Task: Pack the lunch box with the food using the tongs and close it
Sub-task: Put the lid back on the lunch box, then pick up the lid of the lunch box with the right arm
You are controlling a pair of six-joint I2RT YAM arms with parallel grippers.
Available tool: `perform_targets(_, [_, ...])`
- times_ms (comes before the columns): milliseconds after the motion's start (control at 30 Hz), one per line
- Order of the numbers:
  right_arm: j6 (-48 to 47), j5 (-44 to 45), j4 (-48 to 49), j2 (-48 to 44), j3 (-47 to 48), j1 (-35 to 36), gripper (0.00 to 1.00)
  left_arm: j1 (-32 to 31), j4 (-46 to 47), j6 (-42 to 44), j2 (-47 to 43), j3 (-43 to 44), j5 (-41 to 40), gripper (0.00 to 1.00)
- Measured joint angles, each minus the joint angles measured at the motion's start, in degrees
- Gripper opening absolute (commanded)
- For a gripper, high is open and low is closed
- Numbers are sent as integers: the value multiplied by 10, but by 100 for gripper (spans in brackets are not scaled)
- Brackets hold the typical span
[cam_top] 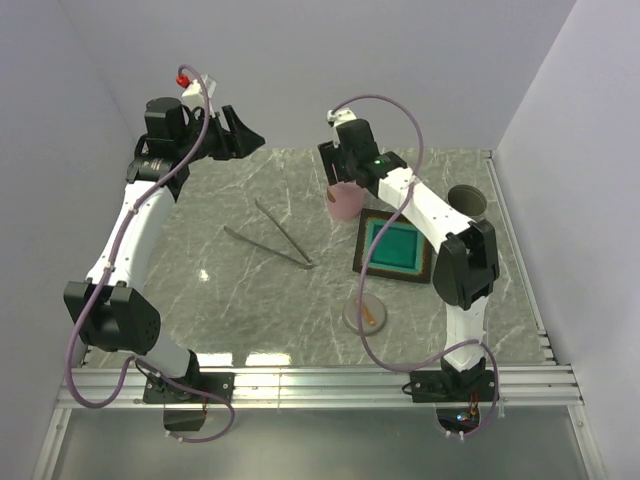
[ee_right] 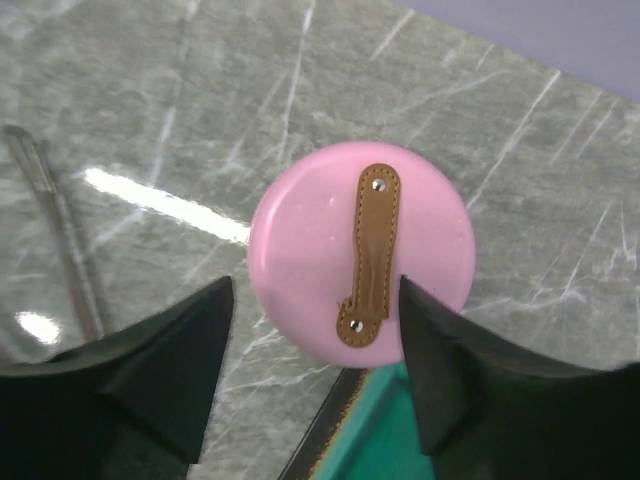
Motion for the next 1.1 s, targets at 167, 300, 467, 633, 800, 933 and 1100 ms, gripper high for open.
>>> perform_targets(167, [-1,-34,-19,-57,14,-9,95,0,-18,17,-15,1,-1,76])
perform_targets(300, [-34,-108,-33,-171,-23,-31,97,1,-40,39,-30,2,-5,82])
perform_targets(467, [-83,-203,-75,-336,-97,-72,98,8,-60,75,-73,-5,-19,86])
perform_targets(633, [-144,-254,-150,-441,-217,-82,99,19,-77,130,-142,-37,-56,87])
perform_targets(800, [-168,-268,-234,-479,-351,-79,88,35,-89,150,-185,-71,-81,87])
perform_targets(933, [-162,-265,-263,-489,-428,-70,81,53,-94,149,-208,-115,-90,87])
perform_targets(1100, [-135,-238,-267,-490,-466,-6,80,75,-103,139,-223,-144,-90,86])
